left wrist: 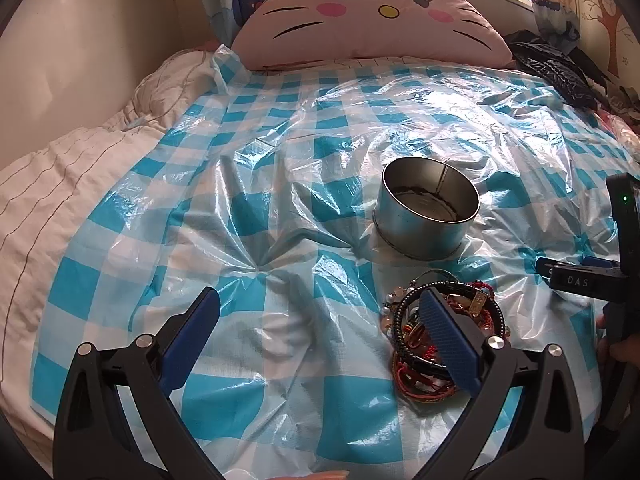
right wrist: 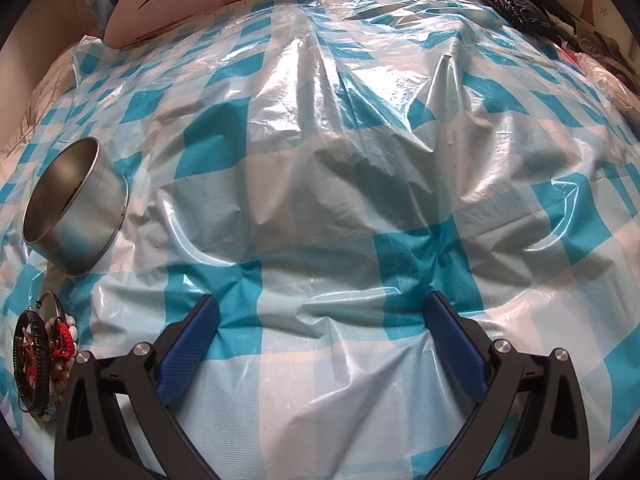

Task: Organize jewelry
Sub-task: 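Lower the left tool onto the jewelry pile and grasp the black braided bracelet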

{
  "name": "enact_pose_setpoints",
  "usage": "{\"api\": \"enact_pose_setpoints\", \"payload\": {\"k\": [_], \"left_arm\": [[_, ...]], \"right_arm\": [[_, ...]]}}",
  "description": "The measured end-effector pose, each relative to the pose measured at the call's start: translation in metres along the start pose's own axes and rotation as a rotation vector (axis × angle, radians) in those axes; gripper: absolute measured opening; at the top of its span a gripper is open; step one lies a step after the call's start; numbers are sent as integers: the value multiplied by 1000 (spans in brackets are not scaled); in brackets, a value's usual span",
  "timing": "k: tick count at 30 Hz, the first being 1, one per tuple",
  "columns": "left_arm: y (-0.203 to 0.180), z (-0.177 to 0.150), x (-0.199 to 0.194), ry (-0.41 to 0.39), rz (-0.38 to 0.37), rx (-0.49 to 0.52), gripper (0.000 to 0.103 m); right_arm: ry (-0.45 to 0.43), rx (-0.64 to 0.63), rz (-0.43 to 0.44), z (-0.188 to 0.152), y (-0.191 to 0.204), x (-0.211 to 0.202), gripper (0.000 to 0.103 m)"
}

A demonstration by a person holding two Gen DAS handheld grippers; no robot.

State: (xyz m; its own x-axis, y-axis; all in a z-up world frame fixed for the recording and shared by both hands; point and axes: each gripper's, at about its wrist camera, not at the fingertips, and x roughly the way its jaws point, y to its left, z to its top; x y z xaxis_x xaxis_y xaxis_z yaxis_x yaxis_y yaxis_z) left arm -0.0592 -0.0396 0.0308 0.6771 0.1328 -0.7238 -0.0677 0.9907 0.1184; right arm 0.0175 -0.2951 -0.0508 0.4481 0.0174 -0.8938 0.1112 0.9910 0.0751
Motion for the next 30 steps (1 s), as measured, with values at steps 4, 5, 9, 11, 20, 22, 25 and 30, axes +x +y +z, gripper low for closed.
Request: {"api": "enact_pose_setpoints", "payload": {"k": [4, 5, 9, 11, 20, 22, 25, 30], "left_arm": [[0, 0, -1, -5, -4, 5, 96], [-1, 0, -1, -3, -6, 5, 96], [1, 0, 0, -4, -6, -1, 96], [2, -1, 0, -5, -9, -6, 96], [7, -4, 16, 86, -123, -34, 93], [1, -5, 23, 114, -143, -14, 79], [-10, -5, 31, 135, -187, 24, 63], [-23, 3, 45, 138, -214, 65, 47]], "right_arm": [[-211, -96, 70, -20, 30, -76, 98], [-270, -135, 61, -28, 41, -95, 98], [-327, -111, 135, -45, 59, -126, 98], [-336, -101, 130, -55, 63, -126, 98], [-435, -125, 126, -69, 71, -141, 97], [-446, -117, 125, -69, 69, -143, 96], [-458, -97, 133, -69, 66, -144, 96], [-446, -34, 176, -65, 52, -140, 96]]}}
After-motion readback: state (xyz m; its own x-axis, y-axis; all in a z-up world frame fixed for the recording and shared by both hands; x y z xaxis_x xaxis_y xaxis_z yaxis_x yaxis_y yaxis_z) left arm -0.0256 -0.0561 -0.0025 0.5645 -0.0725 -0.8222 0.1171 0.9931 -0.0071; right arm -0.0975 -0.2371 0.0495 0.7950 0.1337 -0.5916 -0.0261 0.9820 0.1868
